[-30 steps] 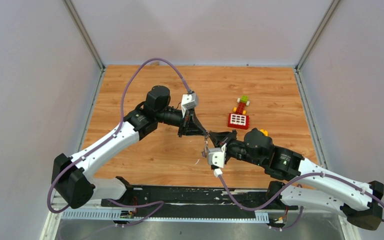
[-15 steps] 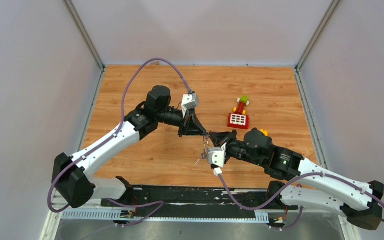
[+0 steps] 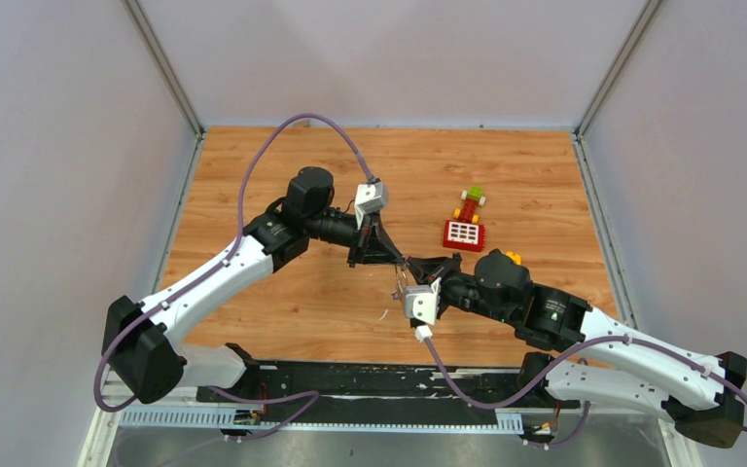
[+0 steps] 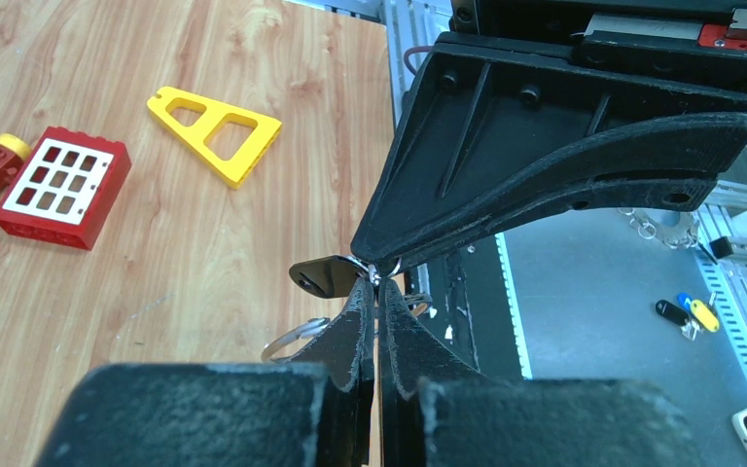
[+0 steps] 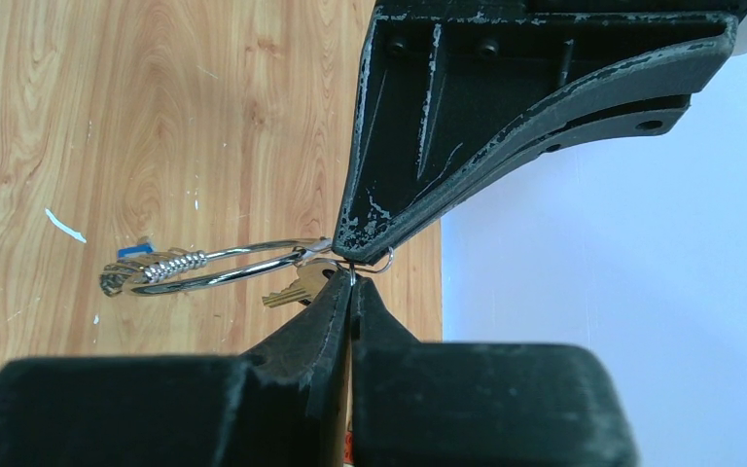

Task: Put the keys on the keyring

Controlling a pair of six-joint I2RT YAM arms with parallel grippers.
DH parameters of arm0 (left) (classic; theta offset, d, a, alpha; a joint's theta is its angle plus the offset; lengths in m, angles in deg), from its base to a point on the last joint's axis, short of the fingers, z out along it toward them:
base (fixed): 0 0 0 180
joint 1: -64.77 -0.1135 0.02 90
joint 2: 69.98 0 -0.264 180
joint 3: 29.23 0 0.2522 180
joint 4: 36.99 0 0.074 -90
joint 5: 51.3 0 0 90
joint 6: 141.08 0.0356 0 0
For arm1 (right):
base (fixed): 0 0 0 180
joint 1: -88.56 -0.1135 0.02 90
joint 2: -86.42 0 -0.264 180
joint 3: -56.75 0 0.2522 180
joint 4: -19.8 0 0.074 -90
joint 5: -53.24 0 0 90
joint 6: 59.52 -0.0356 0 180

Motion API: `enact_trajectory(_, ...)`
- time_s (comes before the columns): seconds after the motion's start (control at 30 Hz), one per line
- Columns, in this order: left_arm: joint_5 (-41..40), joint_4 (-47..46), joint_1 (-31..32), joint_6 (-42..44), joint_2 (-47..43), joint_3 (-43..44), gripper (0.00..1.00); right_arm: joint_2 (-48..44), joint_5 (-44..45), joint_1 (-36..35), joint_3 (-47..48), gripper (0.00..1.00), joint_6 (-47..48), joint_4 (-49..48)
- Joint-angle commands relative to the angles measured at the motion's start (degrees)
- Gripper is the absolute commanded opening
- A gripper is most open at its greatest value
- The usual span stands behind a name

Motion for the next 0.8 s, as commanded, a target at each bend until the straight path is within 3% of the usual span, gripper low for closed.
enact_trajectory(0.0, 1.9, -0.5, 1.3, 0.4, 0.4, 0.3, 0.00, 0.1, 1.4, -0.3, 3.4, 0.00, -0.6, -5.2)
enact_trajectory(0.77, 5.4, -0.3, 1.8, 0.6, 0.3, -0.2, 0.00, -0.3, 3.5, -0.3, 2.3, 0.00, -0.5, -8.3)
